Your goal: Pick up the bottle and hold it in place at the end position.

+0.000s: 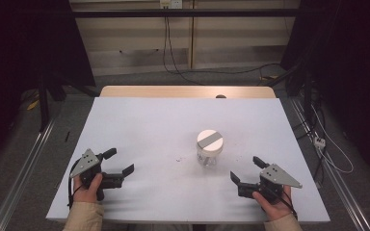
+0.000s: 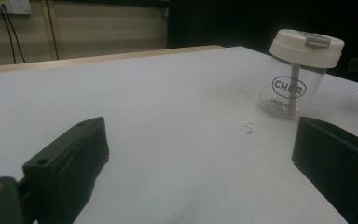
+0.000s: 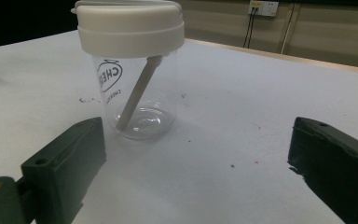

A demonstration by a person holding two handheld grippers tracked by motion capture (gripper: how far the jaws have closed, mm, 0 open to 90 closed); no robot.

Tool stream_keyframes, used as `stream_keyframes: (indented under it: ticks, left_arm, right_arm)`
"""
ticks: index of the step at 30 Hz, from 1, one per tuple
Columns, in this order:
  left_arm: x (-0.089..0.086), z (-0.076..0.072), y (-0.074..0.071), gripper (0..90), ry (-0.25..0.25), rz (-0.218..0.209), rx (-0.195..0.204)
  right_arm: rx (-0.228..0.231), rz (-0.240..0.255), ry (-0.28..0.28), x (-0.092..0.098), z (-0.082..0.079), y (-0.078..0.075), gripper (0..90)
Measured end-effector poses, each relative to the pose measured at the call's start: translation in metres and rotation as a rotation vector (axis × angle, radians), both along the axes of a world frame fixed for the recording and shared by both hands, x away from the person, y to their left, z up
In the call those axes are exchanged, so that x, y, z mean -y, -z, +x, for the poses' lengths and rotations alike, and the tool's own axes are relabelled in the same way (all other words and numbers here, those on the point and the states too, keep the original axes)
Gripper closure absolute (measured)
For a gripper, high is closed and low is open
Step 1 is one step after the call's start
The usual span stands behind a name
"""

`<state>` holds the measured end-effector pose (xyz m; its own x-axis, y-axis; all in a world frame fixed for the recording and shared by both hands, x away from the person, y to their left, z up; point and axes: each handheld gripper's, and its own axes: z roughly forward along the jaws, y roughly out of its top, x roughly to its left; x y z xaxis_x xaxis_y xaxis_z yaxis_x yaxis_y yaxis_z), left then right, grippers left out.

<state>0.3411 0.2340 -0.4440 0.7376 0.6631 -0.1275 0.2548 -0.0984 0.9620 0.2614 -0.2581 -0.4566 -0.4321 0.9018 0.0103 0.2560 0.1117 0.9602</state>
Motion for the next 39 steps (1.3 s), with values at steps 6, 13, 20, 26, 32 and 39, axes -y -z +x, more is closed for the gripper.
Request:
stream_keyframes:
  ticks: [6, 13, 20, 26, 32, 39]
  left_arm:
    - [0.001, 0.001, 0.000, 3.6, 0.006, -0.004, -0.002]
    - [0.002, 0.001, 0.000, 3.5, 0.008, 0.000, -0.001]
    - [0.003, 0.001, -0.001, 3.6, 0.008, -0.009, 0.000]
    - [0.004, 0.001, 0.000, 3.5, 0.016, -0.002, 0.003]
    - [0.004, 0.000, 0.000, 3.5, 0.018, 0.000, 0.004]
    - [0.002, 0.000, 0.000, 3.6, 0.011, -0.004, 0.002]
  right_arm:
    - [0.001, 0.002, 0.001, 0.000, 0.001, 0.000, 4.1]
    - [-0.001, -0.001, -0.017, -0.003, 0.004, -0.002, 4.7]
    - [0.000, -0.002, -0.051, -0.010, 0.012, -0.004, 5.3]
    - [-0.005, -0.011, -0.074, -0.018, 0.020, -0.005, 5.9]
    - [-0.009, -0.015, -0.094, -0.026, 0.029, -0.006, 6.7]
    - [-0.015, -0.010, -0.110, -0.033, 0.036, -0.006, 7.2]
